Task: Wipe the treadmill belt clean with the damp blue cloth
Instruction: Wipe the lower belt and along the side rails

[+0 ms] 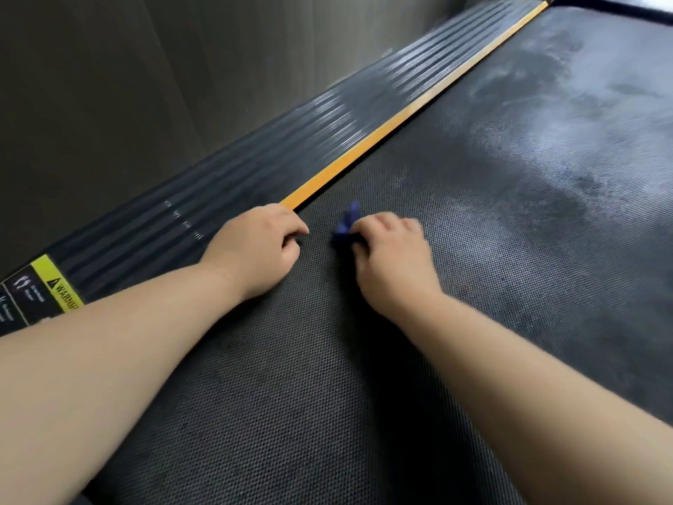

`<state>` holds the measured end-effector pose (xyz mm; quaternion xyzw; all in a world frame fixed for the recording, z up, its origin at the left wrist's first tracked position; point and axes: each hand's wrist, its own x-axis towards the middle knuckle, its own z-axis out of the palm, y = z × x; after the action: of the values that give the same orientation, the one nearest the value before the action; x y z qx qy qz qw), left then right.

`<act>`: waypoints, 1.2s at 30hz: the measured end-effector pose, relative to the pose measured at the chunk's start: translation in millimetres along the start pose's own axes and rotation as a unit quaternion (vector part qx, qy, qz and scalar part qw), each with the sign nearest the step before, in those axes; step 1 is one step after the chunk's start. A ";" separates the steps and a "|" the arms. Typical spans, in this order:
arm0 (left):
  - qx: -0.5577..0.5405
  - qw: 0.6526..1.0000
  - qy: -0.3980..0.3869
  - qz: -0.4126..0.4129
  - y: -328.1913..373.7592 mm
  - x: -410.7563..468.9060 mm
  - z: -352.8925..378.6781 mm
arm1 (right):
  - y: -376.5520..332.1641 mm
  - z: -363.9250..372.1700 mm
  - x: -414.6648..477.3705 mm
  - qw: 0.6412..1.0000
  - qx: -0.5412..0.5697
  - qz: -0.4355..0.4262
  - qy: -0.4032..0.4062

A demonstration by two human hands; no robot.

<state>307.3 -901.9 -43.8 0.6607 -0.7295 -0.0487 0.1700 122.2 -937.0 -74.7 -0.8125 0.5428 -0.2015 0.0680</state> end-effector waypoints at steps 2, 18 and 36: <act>0.019 1.000 -0.017 -0.011 5.4 0.4 4.0 | 1.7 -5.3 -15.1 0.995 0.037 -0.089 -0.022; 0.151 0.985 -0.069 -0.056 32.5 5.1 17.2 | 44.0 -26.7 -24.6 0.999 0.021 -0.037 -0.016; 0.213 0.968 -0.131 -0.013 61.7 31.6 12.1 | 136.6 -56.8 6.9 0.964 -0.015 0.260 0.057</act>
<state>242.9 -927.2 -31.1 0.6788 -0.7305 0.0191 -0.0724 -15.0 -991.9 -66.2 -0.6316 0.7414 -0.2142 0.0746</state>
